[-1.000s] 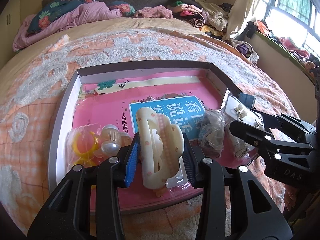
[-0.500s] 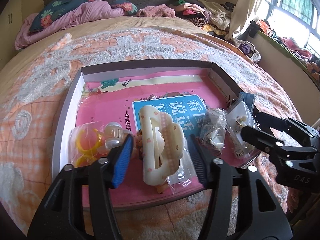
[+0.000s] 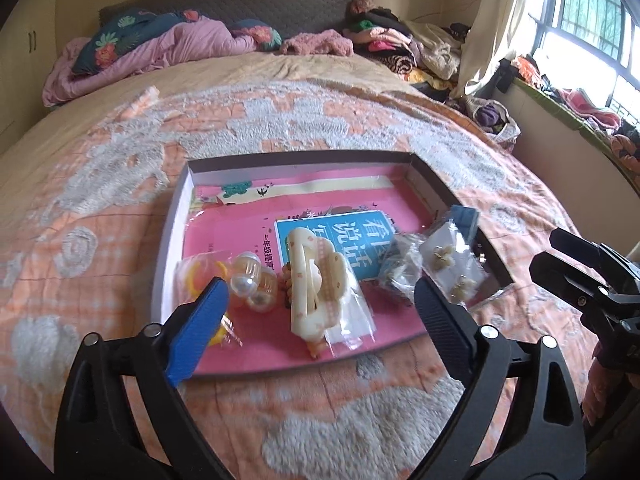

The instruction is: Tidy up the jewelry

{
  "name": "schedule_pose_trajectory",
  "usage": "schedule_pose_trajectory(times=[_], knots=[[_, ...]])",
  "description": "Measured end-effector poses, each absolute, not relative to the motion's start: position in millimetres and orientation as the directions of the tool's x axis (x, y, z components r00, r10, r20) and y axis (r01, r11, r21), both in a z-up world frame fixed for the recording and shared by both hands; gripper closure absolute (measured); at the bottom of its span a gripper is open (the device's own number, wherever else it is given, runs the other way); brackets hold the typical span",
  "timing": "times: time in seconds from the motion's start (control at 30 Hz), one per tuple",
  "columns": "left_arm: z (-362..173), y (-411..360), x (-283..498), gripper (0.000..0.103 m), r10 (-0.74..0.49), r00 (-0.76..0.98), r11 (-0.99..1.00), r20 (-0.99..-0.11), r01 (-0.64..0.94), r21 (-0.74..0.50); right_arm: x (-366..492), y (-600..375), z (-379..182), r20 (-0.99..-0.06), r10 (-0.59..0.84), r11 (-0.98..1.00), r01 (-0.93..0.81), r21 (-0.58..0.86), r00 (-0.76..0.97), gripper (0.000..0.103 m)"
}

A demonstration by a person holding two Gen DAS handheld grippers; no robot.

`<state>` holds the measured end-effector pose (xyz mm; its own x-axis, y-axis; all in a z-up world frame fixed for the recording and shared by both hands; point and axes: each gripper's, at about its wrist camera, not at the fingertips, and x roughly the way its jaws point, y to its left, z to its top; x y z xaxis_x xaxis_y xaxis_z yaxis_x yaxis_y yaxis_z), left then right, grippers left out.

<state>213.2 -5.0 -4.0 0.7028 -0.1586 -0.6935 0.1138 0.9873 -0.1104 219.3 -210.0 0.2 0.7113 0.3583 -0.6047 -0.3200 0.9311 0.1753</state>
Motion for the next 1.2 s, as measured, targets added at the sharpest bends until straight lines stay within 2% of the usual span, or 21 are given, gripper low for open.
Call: schedule_pose_trajectory(times=[0.23, 0.77, 1.2], knots=[[6.2, -2.1, 175.6, 0.010, -0.153, 0.720, 0.988, -0.677, 0.099, -0.118, 175.7, -217.1, 11.9, -0.580, 0.365, 0.929, -0.323, 0.179, 0.728, 0.006], [0.0, 0.6, 108.2, 0.009, -0.139, 0.719, 0.990, -0.681, 0.077, -0.120, 105.8, -213.6, -1.7, -0.592, 0.351, 0.934, -0.320, 0.160, 0.725, 0.005], [-7.0, 9.8, 89.8, 0.009, -0.137, 0.714, 0.988, -0.687, 0.053, -0.142, 90.9, -209.8, -5.6, -0.614, 0.356, 0.931, -0.325, 0.166, 0.705, 0.005]])
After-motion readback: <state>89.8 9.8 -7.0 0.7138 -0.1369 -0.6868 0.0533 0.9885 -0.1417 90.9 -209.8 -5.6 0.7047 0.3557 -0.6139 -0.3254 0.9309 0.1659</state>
